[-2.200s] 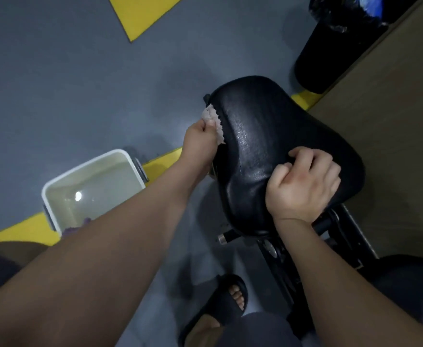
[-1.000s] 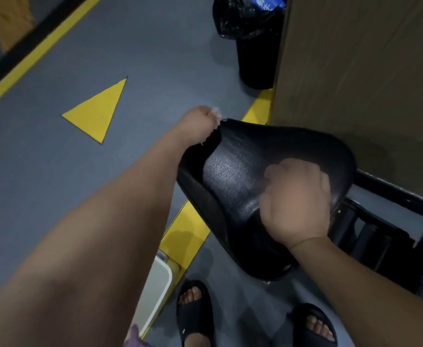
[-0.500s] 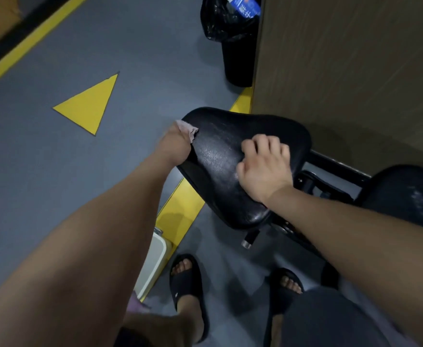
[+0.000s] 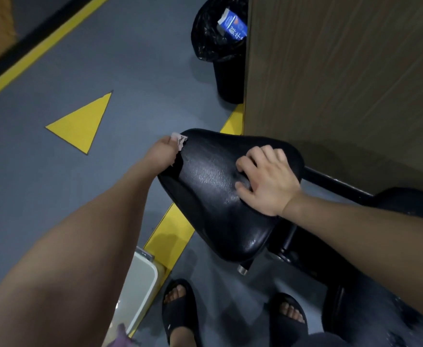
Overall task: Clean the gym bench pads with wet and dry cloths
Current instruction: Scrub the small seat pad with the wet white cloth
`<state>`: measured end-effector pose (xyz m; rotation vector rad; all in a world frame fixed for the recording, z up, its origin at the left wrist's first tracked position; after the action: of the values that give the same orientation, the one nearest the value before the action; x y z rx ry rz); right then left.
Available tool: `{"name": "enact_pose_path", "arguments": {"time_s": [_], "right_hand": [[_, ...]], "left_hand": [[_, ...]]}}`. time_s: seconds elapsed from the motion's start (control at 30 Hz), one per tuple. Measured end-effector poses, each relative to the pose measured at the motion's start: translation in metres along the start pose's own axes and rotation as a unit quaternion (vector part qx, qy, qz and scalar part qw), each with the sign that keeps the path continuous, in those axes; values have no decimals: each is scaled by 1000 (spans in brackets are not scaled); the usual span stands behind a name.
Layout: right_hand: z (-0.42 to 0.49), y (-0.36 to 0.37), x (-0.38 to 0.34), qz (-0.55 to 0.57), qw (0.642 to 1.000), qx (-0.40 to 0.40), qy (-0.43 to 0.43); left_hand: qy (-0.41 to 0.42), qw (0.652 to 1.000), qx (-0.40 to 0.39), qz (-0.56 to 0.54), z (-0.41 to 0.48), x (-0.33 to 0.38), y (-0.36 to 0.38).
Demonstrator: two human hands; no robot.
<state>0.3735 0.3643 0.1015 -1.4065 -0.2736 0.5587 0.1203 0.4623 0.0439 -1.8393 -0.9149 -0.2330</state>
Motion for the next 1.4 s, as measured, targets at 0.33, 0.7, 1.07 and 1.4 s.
{"name": "enact_pose_path", "arguments": {"time_s": [0.33, 0.7, 1.07, 1.4], "right_hand": [[2, 5, 2, 12, 1000, 19, -7], [2, 8, 6, 15, 998, 54, 2], [0, 7, 8, 18, 998, 63, 7], [-2, 6, 10, 34, 997, 75, 11]], "left_hand": [[109, 988, -94, 49, 18, 60, 23], [131, 943, -105, 288, 28, 116, 66], [92, 941, -167, 278, 14, 119, 70], [123, 956, -193, 186, 7, 132, 92]]}}
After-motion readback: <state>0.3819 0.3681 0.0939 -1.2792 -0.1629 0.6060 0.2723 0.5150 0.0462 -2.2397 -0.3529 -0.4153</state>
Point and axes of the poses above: each hand's wrist, its own z-axis towards the middle knuckle, its own y-axis out of the palm, x = y × z, the point moved 9 cm from there along z, towards the middle knuckle, and after that the axes turned 6 degrees about -y, right-handed, at the moved point
